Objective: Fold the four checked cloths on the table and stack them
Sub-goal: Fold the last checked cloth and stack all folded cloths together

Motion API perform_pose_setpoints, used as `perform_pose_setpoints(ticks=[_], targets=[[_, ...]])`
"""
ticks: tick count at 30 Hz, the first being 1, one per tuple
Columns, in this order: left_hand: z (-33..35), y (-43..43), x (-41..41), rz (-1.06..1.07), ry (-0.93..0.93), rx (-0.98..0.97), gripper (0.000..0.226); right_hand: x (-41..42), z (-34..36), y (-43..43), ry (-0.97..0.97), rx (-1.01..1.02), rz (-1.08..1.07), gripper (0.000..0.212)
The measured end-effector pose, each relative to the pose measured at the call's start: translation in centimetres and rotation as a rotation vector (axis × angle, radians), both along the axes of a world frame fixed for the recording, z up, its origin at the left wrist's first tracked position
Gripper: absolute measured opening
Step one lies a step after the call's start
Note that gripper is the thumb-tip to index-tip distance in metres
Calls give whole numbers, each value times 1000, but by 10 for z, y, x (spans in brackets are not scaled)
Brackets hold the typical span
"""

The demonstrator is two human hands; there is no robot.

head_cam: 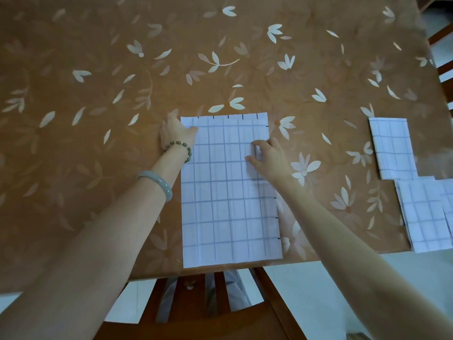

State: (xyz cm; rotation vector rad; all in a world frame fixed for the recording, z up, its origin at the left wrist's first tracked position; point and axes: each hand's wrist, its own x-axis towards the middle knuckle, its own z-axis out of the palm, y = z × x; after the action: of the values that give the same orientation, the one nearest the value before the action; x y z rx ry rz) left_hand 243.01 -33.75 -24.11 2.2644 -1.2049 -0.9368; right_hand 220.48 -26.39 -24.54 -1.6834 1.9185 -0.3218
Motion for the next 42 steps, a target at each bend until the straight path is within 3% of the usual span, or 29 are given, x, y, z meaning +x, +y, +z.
perform_pose_setpoints(ticks=[3,5,10,12,14,17,22,25,27,31,33,34,39,42], targets=[[4,-6,-1,60,23,-8,10,1,1,-2,4,27,-17,45],[9,-5,0,60,-9,-32,31,2,1,-2,4,41,-26,44],[36,11,10,-43,184,-220,6,6,4,-3,9,66,-66,40],[52,22,10,-100,328,-287,9,6,8,-4,-47,98,-132,33],[67,39,10,-162,433,-309,16,3,17,-3,-347,109,-287,9],[81,73,11,-263,521,-329,15,-5,34,4,-942,204,-669,15],[92,124,28,-366,524,-314,8,-26,46,22,-1259,453,-774,78],[93,144,41,-406,555,-271,3,-38,55,33,-1277,525,-719,82],[94,154,50,-394,573,-250,4,-42,62,42,-1241,595,-656,70],[89,174,60,-344,582,-184,21,-39,63,67,-977,677,-538,42],[82,187,59,-261,543,-147,11,-34,61,81,-918,667,-574,30],[79,194,58,-223,510,-135,9,-33,60,87,-887,665,-585,28],[64,220,52,14,438,39,49,-29,51,118,-756,659,-610,33],[54,227,52,138,619,185,36,-25,47,130,-653,641,-609,31]])
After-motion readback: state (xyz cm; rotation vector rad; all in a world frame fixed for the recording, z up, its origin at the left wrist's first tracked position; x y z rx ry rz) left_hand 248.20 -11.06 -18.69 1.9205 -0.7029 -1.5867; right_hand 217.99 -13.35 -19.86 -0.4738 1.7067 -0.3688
